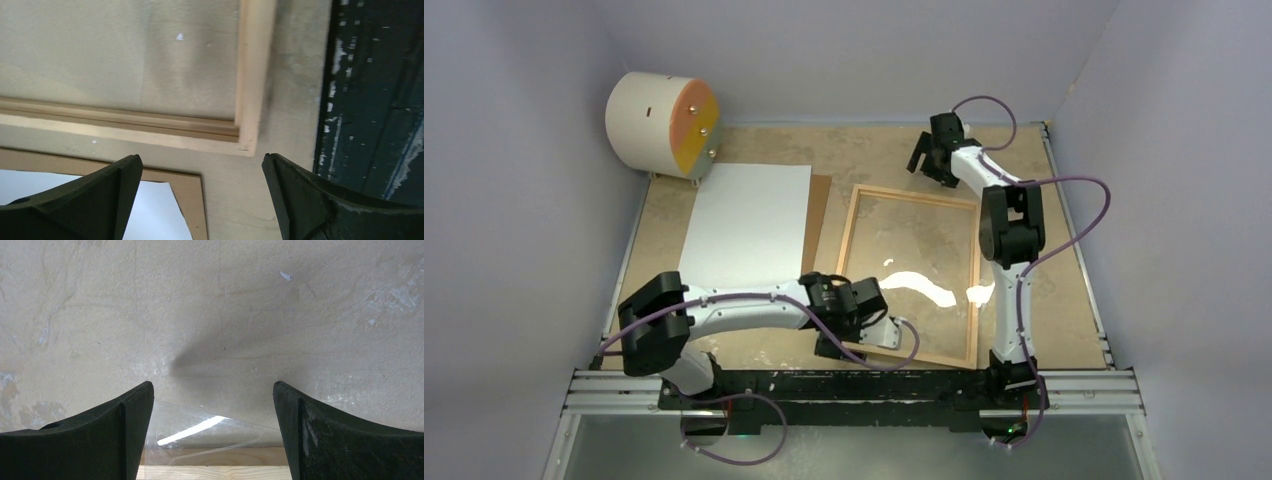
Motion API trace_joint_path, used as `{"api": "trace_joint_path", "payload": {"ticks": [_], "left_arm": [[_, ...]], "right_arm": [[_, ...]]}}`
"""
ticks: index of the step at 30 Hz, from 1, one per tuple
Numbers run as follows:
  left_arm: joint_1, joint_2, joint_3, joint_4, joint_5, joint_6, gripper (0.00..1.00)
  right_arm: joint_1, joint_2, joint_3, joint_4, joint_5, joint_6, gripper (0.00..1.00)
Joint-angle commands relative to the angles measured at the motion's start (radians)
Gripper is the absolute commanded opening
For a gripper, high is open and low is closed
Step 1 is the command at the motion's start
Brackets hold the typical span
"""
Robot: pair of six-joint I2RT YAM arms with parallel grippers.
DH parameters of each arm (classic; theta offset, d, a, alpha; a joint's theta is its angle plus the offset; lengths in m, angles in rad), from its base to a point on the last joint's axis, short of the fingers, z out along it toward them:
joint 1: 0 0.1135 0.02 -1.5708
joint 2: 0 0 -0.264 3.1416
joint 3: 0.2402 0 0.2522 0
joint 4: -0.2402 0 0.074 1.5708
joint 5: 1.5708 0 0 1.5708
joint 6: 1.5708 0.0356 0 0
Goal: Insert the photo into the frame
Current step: Adjust the photo frame at the center of the board.
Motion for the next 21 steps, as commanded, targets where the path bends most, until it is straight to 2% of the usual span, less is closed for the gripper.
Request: {"api": "trace_joint_path", "payload": {"ticks": [1,6,12,15,18,21], "left_arm": [[-0.077,-0.048,-0.004,-0.035,-0.035,-0.057,1.0],[-0.134,-0.037,-0.026,0.005,-0.086,-0.105,1.0],[-0.17,0.015,-0.125,0.145,-0.281,-0.127,1.0],[-0.162,0.036,-0.165,0.241,-0.44,-0.116,1.0],[-0.101,0.045,-0.196,0.362,-0.552,-0.068,1.0],[0.036,0.072,-0.17,0.445,-0.593,-0.024,1.0]], "right_arm": [[-0.01,-0.035,-0.05,-0.083,0.042,0.029,0.9],[-0.032,-0.051,-0.097,-0.08,0.057,0.032,0.9],[-0.053,-0.068,-0.142,-0.071,0.063,0.036,0.9],[-0.063,-0.078,-0.167,-0.069,0.065,0.041,0.89],[-0.074,-0.098,-0.21,-0.061,0.08,0.051,0.89],[-0.091,-0.122,-0.257,-0.058,0.095,0.071,0.87]]}}
